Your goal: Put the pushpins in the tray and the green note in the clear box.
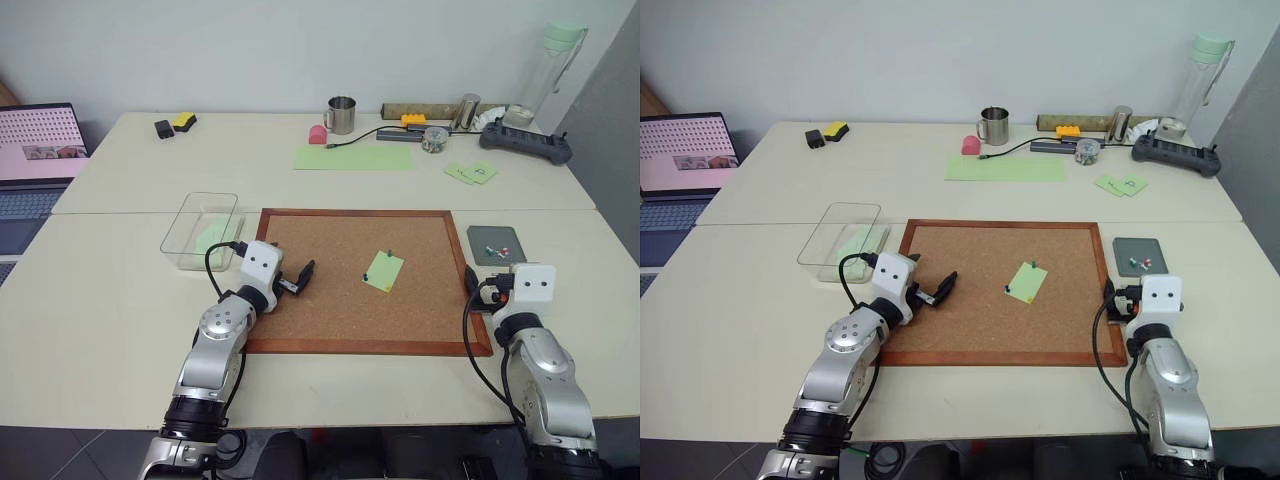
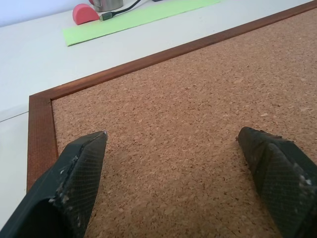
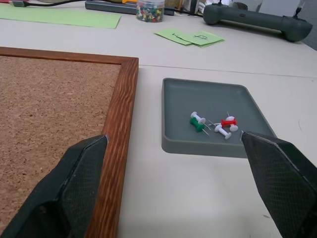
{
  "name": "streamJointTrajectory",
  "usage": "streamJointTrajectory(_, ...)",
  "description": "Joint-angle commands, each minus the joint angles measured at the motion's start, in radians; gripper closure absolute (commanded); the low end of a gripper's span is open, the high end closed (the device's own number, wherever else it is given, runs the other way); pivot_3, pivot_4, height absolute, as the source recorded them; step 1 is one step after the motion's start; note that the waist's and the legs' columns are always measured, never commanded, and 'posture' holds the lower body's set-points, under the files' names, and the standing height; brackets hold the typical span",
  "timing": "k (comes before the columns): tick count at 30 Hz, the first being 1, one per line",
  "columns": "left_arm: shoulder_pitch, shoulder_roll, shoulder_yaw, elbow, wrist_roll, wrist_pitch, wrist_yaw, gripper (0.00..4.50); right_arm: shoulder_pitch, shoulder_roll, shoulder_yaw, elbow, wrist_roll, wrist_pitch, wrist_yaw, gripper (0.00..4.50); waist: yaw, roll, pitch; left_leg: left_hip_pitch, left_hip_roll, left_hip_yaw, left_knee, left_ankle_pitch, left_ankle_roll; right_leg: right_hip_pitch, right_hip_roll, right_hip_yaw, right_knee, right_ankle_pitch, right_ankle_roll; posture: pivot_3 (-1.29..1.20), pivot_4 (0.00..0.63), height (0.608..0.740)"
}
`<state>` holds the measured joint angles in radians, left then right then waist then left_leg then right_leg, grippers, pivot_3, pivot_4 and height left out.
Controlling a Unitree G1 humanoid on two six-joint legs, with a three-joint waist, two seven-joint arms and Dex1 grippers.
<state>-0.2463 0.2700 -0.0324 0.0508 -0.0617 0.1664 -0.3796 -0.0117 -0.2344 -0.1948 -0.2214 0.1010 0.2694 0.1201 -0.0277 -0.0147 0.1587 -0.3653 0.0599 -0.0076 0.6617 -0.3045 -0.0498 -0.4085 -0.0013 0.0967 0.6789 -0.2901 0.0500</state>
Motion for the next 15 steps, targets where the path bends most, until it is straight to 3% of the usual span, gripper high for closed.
streamJointTrajectory(1,-0.003,0.000,0.001,-0.029,0.007,-0.012,0.010,0.01,-0.009,-0.012,-0.020,-0.025,0.003,-0.019,-0.002,0.00,0.000,0.000,0.000,0.000,0.000,0.000,0.000,0.000,0.000,0.000,0.000,0.000,0.000,0.000,0.000,0.00,0.150,0.740)
streamJointTrajectory(15,0.042,-0.022,-0.009,-0.065,-0.005,-0.008,0.011,0.01,-0.011,-0.015,-0.014,-0.028,0.005,-0.018,0.007,0.00,0.000,0.000,0.000,0.000,0.000,0.000,0.000,0.000,0.000,0.000,0.000,0.000,0.000,0.000,0.000,0.00,0.150,0.740)
